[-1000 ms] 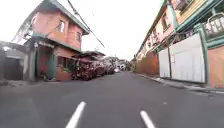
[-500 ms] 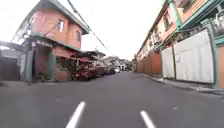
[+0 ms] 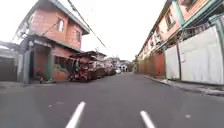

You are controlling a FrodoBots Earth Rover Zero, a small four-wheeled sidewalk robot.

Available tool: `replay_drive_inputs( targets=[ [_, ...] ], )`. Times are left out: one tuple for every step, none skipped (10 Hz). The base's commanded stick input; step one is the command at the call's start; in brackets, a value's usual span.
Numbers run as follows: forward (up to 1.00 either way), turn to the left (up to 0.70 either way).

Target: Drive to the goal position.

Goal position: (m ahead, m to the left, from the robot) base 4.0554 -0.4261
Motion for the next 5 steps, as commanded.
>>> replay_drive_inputs(
  targets=[
    [0.69,0.00],
    [0.67,0.00],
    [0.50,0.00],
    [0.35,0.00],
    [0.32,0.00]
  ],
)
